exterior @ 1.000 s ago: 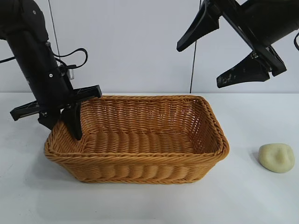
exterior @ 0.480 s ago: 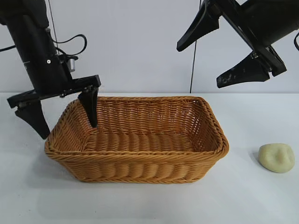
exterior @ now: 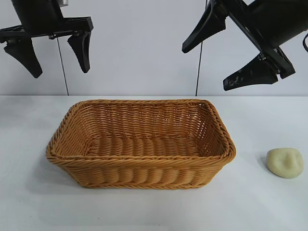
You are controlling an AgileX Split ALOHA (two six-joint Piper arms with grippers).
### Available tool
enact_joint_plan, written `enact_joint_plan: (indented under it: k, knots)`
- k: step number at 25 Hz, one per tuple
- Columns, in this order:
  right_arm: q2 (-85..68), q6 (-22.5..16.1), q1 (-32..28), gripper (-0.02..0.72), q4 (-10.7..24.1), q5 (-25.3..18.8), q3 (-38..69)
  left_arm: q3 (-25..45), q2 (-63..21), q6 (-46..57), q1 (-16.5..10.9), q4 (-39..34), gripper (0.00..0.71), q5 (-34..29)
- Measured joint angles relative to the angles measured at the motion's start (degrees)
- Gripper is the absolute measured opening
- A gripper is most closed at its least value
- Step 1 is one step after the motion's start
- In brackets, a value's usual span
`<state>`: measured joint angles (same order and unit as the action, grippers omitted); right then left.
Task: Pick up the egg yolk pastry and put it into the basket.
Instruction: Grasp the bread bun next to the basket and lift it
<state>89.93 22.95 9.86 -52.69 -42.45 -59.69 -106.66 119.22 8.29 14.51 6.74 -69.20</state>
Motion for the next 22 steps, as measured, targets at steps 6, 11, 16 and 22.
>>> enact_joint_plan:
  k: [6,11,16,22]
  knots:
    - [0.00,-0.04,0.00,0.690,0.00,0.00,0.00,-0.05,0.00,-2.12,-5.55,0.00,0.695,-0.12]
    - [0.00,-0.04,0.00,0.690,0.00,0.00,0.00,-0.05,0.00,-2.81,-10.97,-0.28,0.695,-0.12]
    - [0.00,-0.04,0.00,0.690,0.00,0.00,0.00,0.14,-0.21,-3.66,-13.18,-0.82,0.695,-0.12]
    - [0.00,-0.04,0.00,0.690,0.00,0.00,0.00,7.48,-6.19,-5.54,-13.18,-0.81,0.695,-0.07]
